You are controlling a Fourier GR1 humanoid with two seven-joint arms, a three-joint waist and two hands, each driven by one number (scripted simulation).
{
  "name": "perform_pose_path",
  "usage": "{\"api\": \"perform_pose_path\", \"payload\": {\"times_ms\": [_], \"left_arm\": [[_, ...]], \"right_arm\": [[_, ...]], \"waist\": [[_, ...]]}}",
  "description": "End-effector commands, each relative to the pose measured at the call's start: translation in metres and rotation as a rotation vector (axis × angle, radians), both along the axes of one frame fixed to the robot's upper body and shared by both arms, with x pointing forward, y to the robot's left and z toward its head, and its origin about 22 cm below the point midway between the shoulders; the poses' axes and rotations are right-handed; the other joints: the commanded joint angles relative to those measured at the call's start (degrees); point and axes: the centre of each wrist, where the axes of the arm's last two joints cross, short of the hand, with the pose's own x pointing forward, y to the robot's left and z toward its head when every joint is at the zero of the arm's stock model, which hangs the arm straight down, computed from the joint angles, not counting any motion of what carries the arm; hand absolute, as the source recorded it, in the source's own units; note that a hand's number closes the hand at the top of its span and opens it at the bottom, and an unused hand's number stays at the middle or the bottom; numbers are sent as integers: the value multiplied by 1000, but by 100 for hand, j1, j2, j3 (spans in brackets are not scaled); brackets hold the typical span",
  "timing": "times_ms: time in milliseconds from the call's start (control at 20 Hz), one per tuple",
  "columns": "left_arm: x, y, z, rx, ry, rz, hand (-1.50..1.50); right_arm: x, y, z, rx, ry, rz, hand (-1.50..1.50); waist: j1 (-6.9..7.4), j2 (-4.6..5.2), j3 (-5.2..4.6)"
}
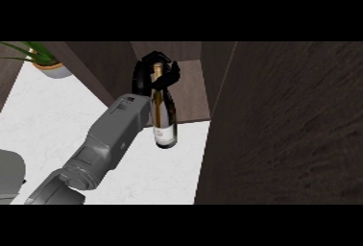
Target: Pick up the wine, place it into the cabinet and close the cabinet
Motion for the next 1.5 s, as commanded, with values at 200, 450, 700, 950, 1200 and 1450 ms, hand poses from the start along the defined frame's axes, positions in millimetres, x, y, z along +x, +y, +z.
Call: {"api": "perform_pose_path", "payload": {"times_ms": [200, 450, 700, 950, 1200, 1450], "left_arm": [[6, 31, 1, 119, -66, 69, -150], [13, 21, 15, 151, -68, 100, -150], [23, 36, 35, 67, -121, 66, -150], [21, 12, 37, -44, -163, -20, -150], [21, -8, 46, -158, -220, -117, 150], [23, -8, 51, -211, -213, -208, -150]], "right_arm": [[-26, -7, 30, 71, 2, 73, -150], [-23, -1, 21, 79, 4, 90, -150], [-18, -4, 23, 84, -32, 79, -150], [-22, -5, 22, 66, -34, 75, -150], [-25, -8, 25, 65, -17, 79, -150], [-33, -10, 29, 79, 6, 62, -150]], "waist": [[-109, 34, -15], [-89, 34, -15], [-91, 92, -24], [-59, 23, -20], [-35, 1, -17], [109, -77, -9]]}}
